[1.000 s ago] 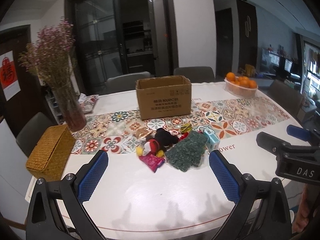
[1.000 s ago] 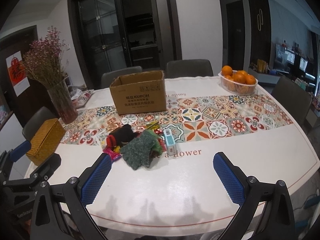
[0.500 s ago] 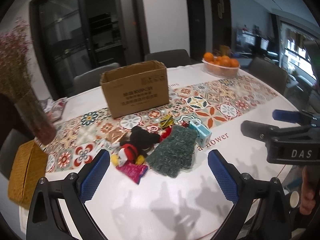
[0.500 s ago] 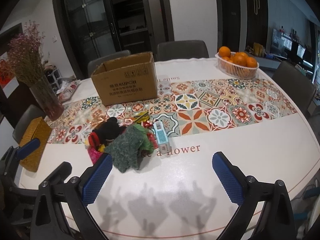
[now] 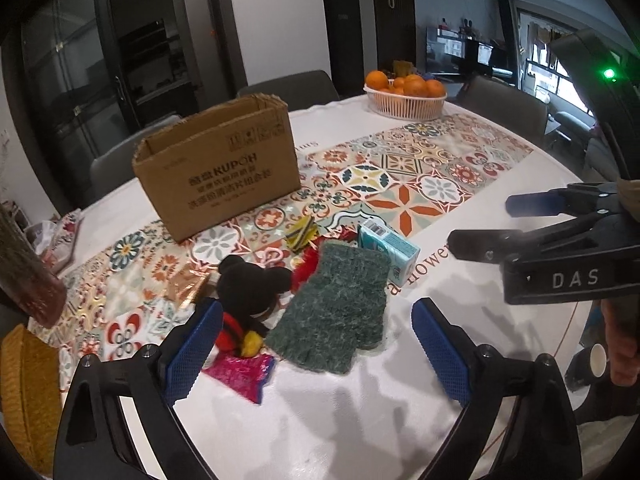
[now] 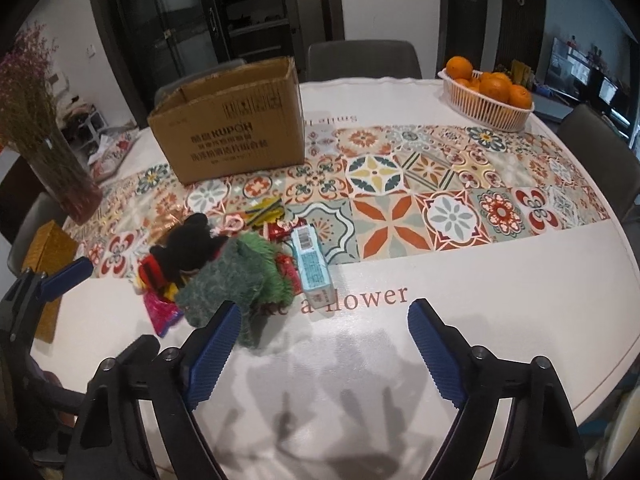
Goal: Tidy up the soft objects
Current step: 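Grasp the green knitted glove with the left tool while the right tool grasps the blue carton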
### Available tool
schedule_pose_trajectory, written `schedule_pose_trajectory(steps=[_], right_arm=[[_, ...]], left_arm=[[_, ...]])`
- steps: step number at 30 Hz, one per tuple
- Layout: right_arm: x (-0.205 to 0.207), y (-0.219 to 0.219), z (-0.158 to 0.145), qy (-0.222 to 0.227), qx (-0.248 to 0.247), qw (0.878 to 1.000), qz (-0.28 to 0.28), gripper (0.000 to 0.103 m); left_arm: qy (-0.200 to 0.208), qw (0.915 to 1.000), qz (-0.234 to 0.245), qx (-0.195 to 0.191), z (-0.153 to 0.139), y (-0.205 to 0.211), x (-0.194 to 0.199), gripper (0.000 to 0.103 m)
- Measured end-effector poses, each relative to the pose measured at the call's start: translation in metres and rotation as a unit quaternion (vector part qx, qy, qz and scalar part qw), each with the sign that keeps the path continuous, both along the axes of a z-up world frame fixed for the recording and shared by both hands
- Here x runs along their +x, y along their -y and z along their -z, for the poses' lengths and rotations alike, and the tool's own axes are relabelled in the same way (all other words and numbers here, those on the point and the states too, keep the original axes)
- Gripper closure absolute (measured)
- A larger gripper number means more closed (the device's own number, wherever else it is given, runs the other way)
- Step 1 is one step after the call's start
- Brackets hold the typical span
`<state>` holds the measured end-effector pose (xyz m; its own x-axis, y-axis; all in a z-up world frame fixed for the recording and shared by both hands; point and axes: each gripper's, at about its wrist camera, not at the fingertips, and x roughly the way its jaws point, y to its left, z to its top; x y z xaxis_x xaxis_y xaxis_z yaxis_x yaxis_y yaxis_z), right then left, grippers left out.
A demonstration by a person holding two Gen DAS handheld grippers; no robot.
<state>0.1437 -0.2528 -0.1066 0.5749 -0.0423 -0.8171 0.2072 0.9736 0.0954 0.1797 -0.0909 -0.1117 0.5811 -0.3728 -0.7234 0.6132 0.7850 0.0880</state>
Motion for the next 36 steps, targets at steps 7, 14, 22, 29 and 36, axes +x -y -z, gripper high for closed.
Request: schedule_pose_trajectory(steps=[7, 14, 22, 29, 36], right_arm=[[0.026, 0.007, 0.030, -0.041, 0.003, 0.997, -0.060, 0.021], [0.049, 0.009, 0.057, -0.079, 0.010, 0.991, -0.105, 0.027], [0.073, 0.008, 0.071, -0.091, 0.015, 0.986, -0.136, 0.030], [0.090, 0.008, 0.081, -0.097, 0.018, 0.984, -0.145, 0.036], [0.098, 0.014, 0.090, -0.105, 0.038, 0.985, -0.131, 0.047]], left_arm=[[-0.020, 0.9996, -0.011, 0.015, 0.025, 0.013, 0.012, 0.007], [-0.039, 0.9987, 0.007, 0.034, 0.047, 0.023, 0.028, 0.007], [-0.073, 0.9960, 0.025, 0.045, 0.070, 0.031, 0.051, 0.007], [-0.111, 0.9928, 0.032, 0.033, 0.085, 0.036, 0.065, 0.012], [-0.146, 0.9892, 0.000, 0.016, 0.090, 0.030, 0.072, 0.037]])
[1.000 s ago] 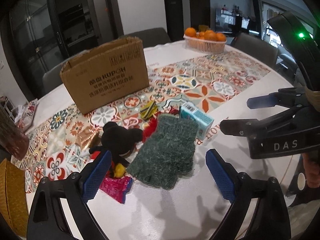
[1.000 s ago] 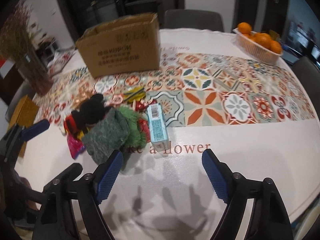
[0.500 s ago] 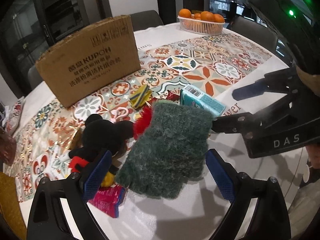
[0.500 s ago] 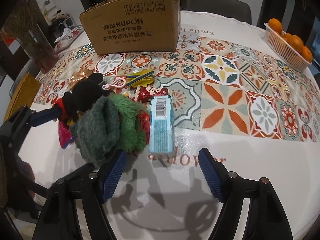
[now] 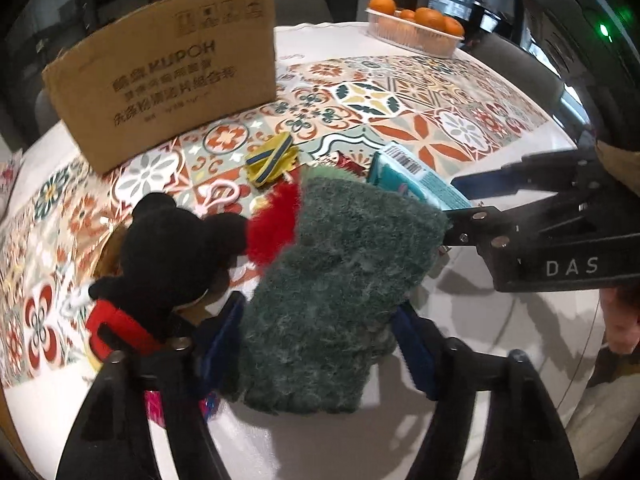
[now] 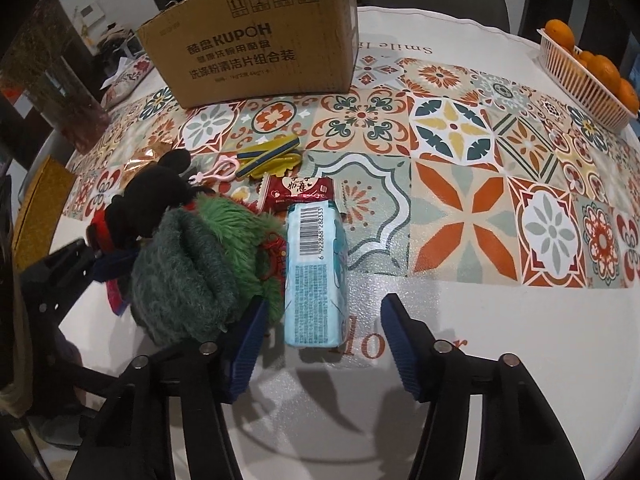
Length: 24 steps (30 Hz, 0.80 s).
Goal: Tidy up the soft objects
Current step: 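Grasp the green knitted glove with the left tool while the right tool grasps the blue carton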
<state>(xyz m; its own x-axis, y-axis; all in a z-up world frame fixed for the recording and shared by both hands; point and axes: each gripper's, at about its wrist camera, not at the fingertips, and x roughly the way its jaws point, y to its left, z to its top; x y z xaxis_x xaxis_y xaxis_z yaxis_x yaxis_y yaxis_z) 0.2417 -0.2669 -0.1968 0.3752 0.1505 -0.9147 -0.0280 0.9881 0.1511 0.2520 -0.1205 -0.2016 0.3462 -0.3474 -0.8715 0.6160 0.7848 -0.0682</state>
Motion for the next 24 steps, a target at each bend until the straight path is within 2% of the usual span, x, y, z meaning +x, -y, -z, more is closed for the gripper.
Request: schedule_pose_trajectory(steps=[6, 9, 16, 24], right_arm=[[0.002, -0.001, 0.004, -0.008, 0.018, 1.000, 0.009, 0.063], [0.002, 0.000, 0.006, -0.013, 0.026, 1.000, 0.013, 0.071], [-0.003, 0.002, 0.003, -0.013, 0.035, 0.999, 0.021, 0.074], [-0.016, 0.001, -0.019, 0.013, 0.039, 0.999, 0.028, 0.075]], left_arm=[[-0.030, 0.9986, -0.043, -0.011, -0.004, -0.010, -0.002, 0.052], [-0.046, 0.9966, -0.062, -0.030, -0.008, -0.015, -0.006, 0.057], [-0.045, 0.9932, -0.088, -0.061, -0.026, -0.021, -0.017, 0.062], [0.004, 0.9915, -0.105, -0.076, -0.057, -0.026, -0.022, 0.063]])
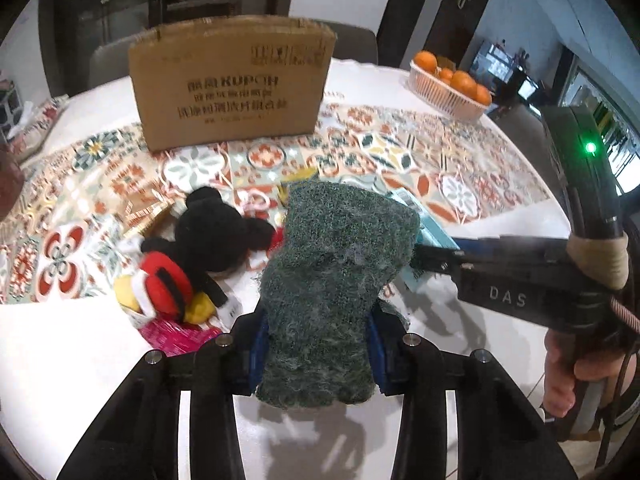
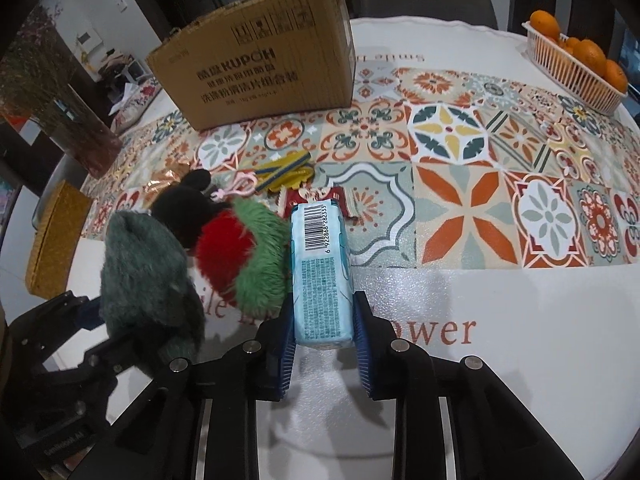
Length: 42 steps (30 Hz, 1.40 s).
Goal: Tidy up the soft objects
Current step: 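Carry the glove and carton over the cardboard box and open both tools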
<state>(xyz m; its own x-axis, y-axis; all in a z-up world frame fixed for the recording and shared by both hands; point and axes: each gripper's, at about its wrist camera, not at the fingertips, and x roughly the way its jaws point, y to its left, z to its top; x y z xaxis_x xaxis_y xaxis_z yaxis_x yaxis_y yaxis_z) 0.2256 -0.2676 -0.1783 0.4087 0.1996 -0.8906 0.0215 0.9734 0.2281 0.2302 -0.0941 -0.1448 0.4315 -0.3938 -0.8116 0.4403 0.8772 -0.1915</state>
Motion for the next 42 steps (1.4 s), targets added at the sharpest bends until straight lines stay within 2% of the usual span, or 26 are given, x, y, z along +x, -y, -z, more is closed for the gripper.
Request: schedule_pose_trajectory(steps=[11, 24, 37, 42], right_arm=[[-0.003, -0.004, -0.048, 0.064, 0.003, 0.998, 0.009, 0.075], [0.014, -0.016, -0.107, 0.154, 0.017, 0.988, 0.020, 0.075], [0.043, -0.033, -0.155, 0.224, 0.027, 0.974, 0.029, 0.075], [0.058, -0.040, -0.171, 0.240, 0.029, 0.970, 0.032, 0.075]], left_arm=[[0.073, 0.9967, -0.033, -0.015, -0.045, -0.010, 0.010, 0.062], [0.154, 0.9850, -0.072, -0.026, -0.101, -0.027, 0.037, 0.062], [0.197, 0.9763, -0.085, -0.026, -0.135, -0.045, 0.076, 0.062], [0.217, 0.9721, -0.088, -0.015, -0.144, -0.051, 0.095, 0.062]])
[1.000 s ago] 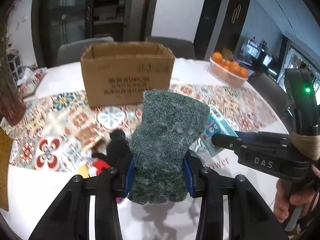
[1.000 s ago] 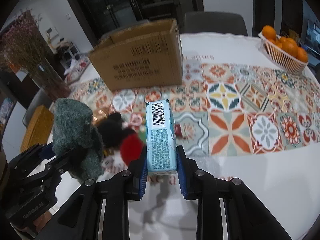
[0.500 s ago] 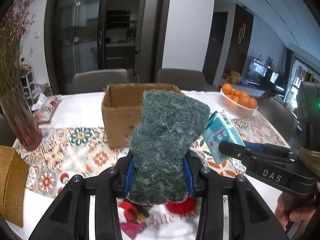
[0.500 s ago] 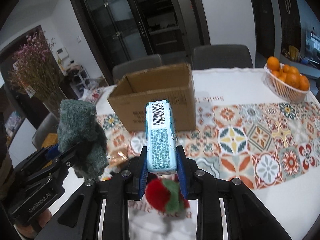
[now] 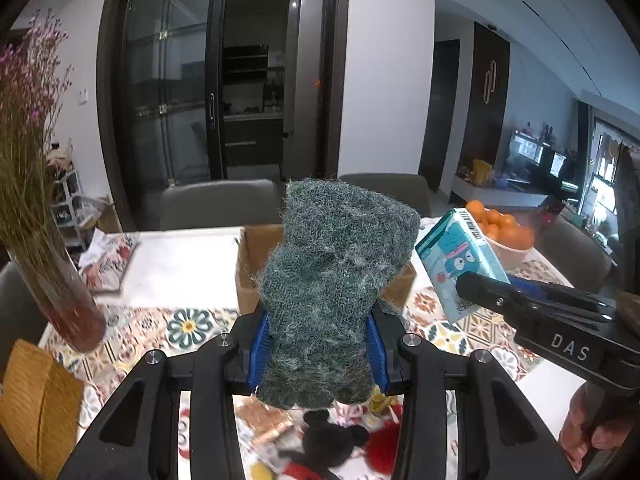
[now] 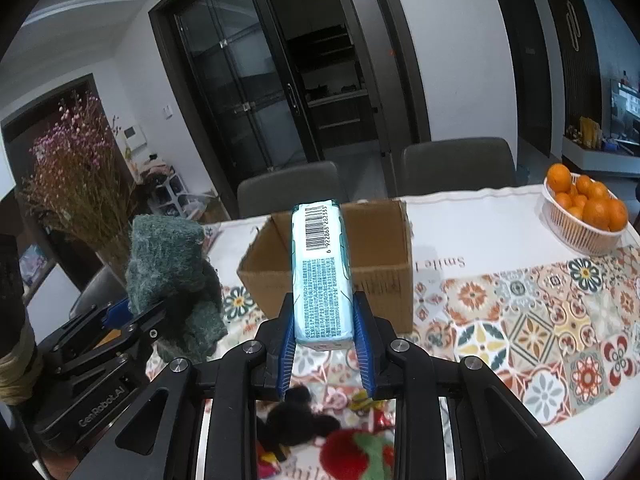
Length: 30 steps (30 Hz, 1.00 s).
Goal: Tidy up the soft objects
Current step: 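Carry the glove and carton over the cardboard box and open both tools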
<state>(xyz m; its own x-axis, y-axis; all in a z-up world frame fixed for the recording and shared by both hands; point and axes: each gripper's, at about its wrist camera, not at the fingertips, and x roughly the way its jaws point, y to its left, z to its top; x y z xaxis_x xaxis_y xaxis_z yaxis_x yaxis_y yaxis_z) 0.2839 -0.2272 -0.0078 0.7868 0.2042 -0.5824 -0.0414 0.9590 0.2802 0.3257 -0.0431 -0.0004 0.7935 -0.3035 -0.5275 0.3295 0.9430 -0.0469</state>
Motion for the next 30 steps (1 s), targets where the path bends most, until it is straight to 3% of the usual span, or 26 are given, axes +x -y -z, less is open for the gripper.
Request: schedule_pose_trajectory(steps=[16, 25, 30], right_arm=[[0.066, -0.011, -0.025, 0.008, -0.005, 1.000, 0.010, 0.075], [0.113, -0.008, -0.022, -0.024, -0.016, 0.999, 0.013, 0.075], [0.136, -0.005, -0.013, -0.053, -0.025, 0.998, 0.012, 0.075]], left_arm=[[0.014, 0.9996, 0.020, 0.012, -0.014, -0.007, 0.078, 0.062], [-0.013, 0.9985, 0.046, 0.028, -0.006, 0.004, 0.130, 0.062], [-0.048, 0.9967, 0.054, 0.036, 0.004, 0.015, 0.157, 0.062]])
